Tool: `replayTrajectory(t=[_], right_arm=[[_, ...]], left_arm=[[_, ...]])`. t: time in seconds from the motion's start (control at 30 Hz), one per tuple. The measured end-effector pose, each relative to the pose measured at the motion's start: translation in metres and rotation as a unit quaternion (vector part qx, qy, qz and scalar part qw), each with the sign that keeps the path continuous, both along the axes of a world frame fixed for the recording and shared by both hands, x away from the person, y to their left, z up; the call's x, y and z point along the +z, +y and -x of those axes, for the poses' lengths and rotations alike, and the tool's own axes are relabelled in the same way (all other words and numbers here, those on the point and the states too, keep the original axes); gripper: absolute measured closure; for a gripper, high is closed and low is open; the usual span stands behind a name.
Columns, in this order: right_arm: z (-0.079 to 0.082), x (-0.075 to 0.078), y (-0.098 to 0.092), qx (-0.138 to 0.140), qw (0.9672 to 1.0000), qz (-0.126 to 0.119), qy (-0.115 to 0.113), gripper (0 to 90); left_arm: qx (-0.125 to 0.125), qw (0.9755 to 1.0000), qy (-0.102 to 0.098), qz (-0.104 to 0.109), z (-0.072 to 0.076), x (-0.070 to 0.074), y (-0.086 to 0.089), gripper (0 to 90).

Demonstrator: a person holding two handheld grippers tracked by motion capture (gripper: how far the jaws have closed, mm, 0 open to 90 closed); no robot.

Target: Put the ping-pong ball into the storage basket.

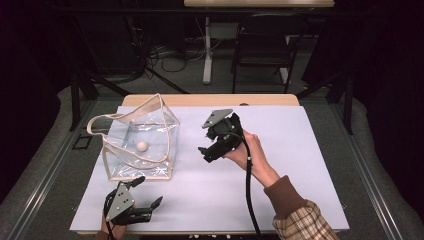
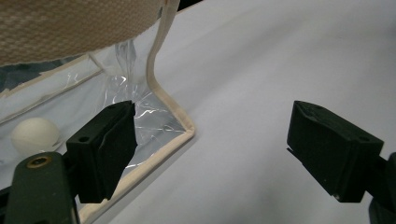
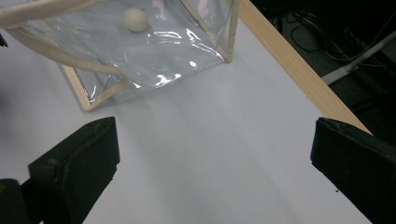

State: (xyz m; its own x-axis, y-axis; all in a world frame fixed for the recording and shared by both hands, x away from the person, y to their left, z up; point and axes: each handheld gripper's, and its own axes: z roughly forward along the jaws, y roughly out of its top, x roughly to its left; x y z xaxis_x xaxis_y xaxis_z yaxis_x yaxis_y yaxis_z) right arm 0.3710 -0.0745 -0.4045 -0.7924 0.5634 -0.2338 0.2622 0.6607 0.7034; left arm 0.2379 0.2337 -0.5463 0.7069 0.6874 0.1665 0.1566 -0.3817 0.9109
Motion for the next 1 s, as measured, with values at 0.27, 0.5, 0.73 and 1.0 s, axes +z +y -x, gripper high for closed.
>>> replayTrajectory(t=[0.27, 0.5, 0.73, 1.0], right_arm=[[0.003, -0.013, -0.022, -0.018, 0.9998, -0.005, 0.005, 0.8], [0.006, -0.024, -0.036, -0.031, 0.9995, -0.004, 0.010, 0.9], [0.012, -0.038, -0.051, -0.044, 0.9989, -0.002, 0.016, 0.9], [0.021, -0.052, -0.068, -0.060, 0.9981, -0.007, 0.012, 1.1]], left_arm=[[-0.002, 1.0000, 0.000, -0.003, 0.000, 0.000, 0.000, 16.0], [0.001, 1.0000, -0.001, -0.001, 0.000, 0.000, 0.000, 16.0], [-0.001, 1.0000, -0.001, -0.004, -0.001, 0.000, 0.000, 16.0], [0.002, 1.0000, -0.001, -0.004, -0.001, 0.000, -0.001, 16.0]])
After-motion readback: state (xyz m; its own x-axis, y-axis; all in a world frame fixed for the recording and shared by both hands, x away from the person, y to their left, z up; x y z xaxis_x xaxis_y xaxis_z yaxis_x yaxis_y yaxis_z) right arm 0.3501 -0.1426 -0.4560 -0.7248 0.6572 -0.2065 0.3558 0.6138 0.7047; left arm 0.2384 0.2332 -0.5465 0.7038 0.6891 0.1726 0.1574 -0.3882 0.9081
